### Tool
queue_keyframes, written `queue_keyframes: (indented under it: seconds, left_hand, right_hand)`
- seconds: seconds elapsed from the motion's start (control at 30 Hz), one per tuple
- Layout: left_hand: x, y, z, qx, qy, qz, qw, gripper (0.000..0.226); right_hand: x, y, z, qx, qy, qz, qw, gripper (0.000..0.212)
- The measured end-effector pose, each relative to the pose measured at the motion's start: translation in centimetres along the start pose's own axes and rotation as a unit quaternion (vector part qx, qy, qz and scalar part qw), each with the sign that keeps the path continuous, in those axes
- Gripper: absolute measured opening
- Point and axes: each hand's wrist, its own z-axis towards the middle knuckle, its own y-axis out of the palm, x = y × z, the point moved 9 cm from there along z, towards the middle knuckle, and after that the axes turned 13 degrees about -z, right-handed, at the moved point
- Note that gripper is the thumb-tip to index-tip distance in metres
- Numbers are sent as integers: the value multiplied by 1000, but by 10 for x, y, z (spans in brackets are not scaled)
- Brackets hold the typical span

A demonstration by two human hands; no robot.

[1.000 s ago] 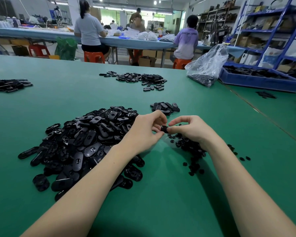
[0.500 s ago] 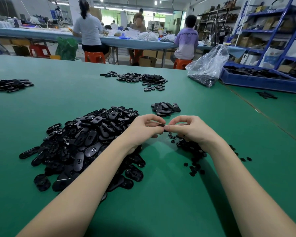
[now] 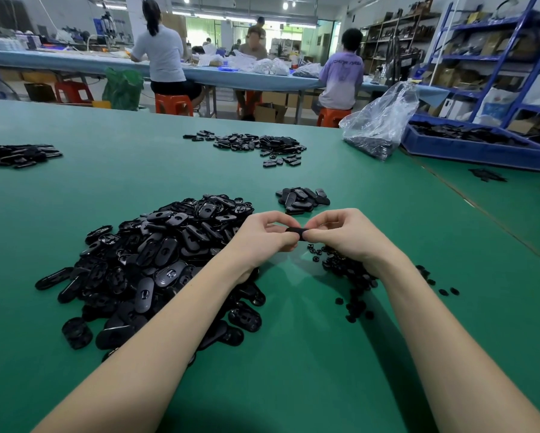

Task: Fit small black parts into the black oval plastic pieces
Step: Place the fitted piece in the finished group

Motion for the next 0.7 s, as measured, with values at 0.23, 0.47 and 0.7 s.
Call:
queue_keyframes:
  seconds: [0.23, 0.47, 0.7]
  left_hand:
    - [-1, -5, 2, 40, 35, 29, 998, 17]
    - [-5, -5, 4, 54, 40, 46, 997, 18]
    - [-1, -7, 6, 69, 54, 60, 994, 17]
  right_hand:
    - [0, -2, 2, 42, 1, -28, 999, 7]
    - [0, -2, 3, 74, -4, -53, 996, 9]
    - [-7, -1, -1, 108, -41, -32, 993, 12]
